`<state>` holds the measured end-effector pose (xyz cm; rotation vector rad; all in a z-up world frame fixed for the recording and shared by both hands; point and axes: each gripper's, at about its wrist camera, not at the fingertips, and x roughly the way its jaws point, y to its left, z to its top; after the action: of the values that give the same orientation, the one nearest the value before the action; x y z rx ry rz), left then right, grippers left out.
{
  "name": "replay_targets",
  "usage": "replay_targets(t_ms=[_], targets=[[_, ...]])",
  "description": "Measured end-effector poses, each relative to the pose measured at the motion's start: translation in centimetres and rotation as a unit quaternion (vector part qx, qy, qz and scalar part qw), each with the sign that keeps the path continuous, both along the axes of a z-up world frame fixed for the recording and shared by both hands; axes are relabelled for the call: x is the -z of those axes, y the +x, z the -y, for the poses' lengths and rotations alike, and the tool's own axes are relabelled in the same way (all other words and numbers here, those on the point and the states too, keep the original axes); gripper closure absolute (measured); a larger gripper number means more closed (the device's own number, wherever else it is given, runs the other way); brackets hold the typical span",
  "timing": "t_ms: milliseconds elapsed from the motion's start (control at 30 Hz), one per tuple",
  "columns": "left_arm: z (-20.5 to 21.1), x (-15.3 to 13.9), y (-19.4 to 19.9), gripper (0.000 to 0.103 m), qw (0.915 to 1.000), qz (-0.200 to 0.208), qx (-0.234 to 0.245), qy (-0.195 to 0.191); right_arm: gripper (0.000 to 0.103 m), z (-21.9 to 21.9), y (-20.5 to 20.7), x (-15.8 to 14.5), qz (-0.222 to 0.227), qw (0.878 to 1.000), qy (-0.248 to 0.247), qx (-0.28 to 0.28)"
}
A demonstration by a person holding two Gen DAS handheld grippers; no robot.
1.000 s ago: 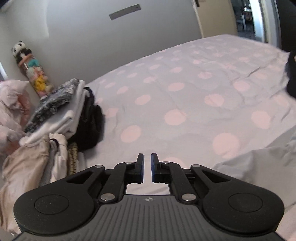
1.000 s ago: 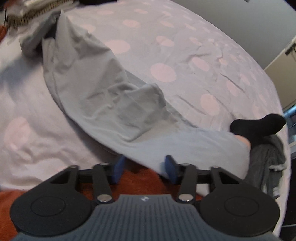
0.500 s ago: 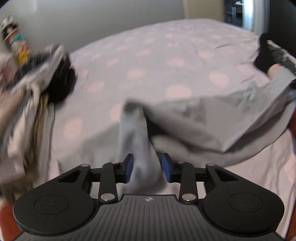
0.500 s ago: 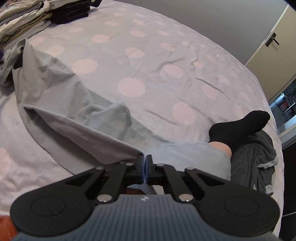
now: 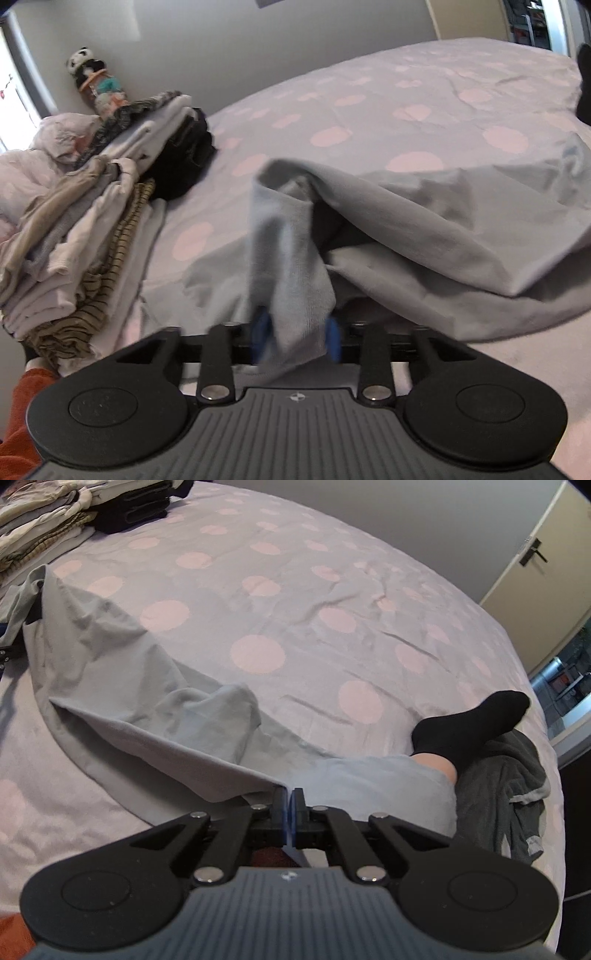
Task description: Fold clothes
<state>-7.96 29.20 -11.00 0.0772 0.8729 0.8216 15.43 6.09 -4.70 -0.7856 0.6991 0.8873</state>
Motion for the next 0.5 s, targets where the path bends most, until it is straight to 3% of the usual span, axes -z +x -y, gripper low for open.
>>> replay_targets(t_ms=[33,100,267,400,500], targets=[[-0.5,-0.6,-0.4,0.086,0.9999,0.012,-0.007,-0.005,0.101,0.2,0.0,-0.3,0.005,1.0,0.005,0.006],[-1.7,-2.4,-1.6,0.092,0.9989,0.038,-0.024,-0.011,0.103,0.9,0.0,-1.2,0.021,0.999,0.021,0.019],[-5.7,-7.6,-4.0,0.095,0.9955,0.081,-0.049,0.001,0.103,1.9,0.6,-4.9,0.082,0.992,0.074,0.057],[-8.1,-11.1,-4.1,0.095,0.9943,0.093,-0.045,0.023,0.102,1.8,1.8,-7.0,0.043,0.993,0.096,0.054],[-9.3,-12.4,-3.7,0.095,0.9938,0.097,-0.042,0.034,0.098,1.9,1.4,-6.3,0.01,0.998,0.064,0.016]])
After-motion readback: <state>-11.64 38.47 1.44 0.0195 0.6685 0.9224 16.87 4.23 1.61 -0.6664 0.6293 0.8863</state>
